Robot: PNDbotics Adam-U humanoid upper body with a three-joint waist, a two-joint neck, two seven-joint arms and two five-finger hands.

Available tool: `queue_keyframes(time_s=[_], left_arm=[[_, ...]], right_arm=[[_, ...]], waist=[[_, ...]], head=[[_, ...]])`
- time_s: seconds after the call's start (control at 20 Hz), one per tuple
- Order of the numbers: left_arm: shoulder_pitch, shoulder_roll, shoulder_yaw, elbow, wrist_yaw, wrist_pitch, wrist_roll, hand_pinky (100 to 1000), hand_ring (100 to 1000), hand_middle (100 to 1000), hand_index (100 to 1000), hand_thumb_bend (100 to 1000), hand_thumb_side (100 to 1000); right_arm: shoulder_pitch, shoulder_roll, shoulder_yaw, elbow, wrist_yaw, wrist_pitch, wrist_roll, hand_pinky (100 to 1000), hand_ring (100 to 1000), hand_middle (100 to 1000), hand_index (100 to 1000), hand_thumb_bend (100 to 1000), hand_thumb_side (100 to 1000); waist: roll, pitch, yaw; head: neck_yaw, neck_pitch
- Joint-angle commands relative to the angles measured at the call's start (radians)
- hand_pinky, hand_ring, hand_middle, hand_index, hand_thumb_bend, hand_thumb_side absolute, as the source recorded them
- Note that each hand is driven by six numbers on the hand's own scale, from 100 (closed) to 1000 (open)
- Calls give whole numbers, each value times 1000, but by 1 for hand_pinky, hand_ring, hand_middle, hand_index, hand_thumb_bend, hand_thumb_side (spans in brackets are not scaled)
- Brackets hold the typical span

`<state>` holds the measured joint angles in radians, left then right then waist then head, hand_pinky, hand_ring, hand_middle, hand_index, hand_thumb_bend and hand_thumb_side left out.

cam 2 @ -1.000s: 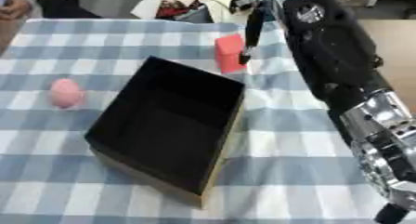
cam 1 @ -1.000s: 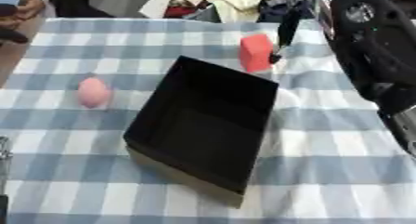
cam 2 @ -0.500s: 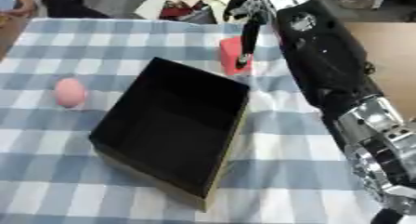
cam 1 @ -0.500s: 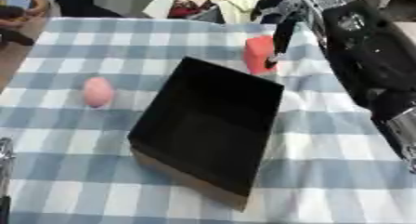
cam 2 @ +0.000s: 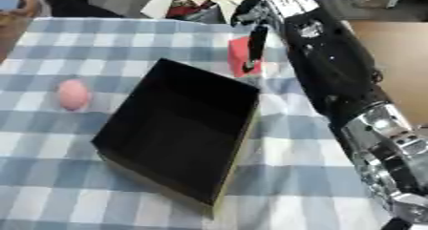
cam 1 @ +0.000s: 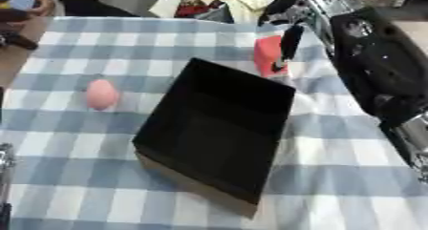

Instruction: Pick up objects on the table and place them in the box.

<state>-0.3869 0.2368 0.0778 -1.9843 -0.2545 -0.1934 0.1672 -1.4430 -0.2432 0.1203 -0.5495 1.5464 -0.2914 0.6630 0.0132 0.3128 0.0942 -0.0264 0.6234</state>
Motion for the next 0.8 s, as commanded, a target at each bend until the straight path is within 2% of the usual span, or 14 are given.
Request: queue_keyframes(time_s=[0.05,0.55,0.8], left_arm=[[-11,14,-2,-16,-4,-1,-8,491,689,727,809,100,798],[-12,11,-4,-16,-3,1,-16,487,688,728,809,100,800],[-13,11,-5,-16,-6,2,-24,483,688,729,809,100,796]], right_arm=[[-29,-12,-16,-5,10,22,0,988,984,963,1000,539,419],[-26,-2,-40,-5,27,76,0,989,985,962,1000,464,388],[-30,-3,-43,3,33,78,14,988,985,963,1000,433,371]], waist=[[3,-18,2],[4,-11,9],[2,-6,9]], head=[[0,-8],[-11,-17],[-13,-17]])
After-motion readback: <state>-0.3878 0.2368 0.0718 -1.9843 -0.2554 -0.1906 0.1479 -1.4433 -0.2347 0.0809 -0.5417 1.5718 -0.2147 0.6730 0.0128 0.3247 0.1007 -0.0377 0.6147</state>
